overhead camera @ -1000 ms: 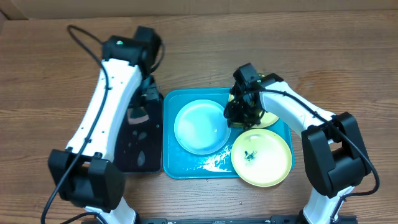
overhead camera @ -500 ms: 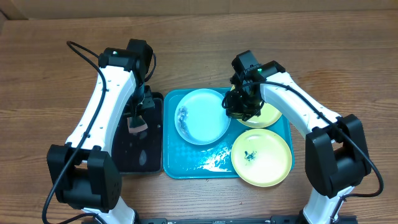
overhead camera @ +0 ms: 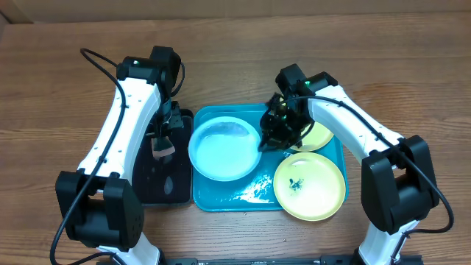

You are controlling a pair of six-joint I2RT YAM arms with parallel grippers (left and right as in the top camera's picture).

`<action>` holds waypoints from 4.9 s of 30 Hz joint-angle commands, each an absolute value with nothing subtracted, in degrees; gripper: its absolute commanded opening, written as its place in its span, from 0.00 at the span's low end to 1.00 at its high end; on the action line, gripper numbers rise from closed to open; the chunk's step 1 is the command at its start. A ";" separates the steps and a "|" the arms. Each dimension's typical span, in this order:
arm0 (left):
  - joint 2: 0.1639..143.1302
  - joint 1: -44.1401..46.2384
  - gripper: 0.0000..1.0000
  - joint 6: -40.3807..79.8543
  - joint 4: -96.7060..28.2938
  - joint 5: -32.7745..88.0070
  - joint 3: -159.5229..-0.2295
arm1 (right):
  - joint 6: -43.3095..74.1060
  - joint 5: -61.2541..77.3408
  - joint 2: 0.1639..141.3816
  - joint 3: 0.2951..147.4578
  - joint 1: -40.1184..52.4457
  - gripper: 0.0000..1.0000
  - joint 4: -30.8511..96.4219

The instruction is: Clean dirty plates on tray and stack at the side

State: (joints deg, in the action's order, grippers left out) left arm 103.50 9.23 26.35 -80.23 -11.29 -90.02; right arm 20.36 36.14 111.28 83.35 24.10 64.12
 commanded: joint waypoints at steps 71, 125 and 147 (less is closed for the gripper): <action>102.19 1.50 0.04 20.05 -74.65 -6.11 -89.82 | 17.50 -64.31 99.83 98.63 63.75 0.04 90.94; 102.21 1.54 0.04 17.96 -73.63 -4.34 -89.82 | 29.98 13.93 101.86 94.91 -8.36 0.04 63.00; 102.21 1.54 0.04 17.96 -73.43 -4.36 -89.82 | 20.05 14.63 123.04 94.94 -27.33 0.04 62.37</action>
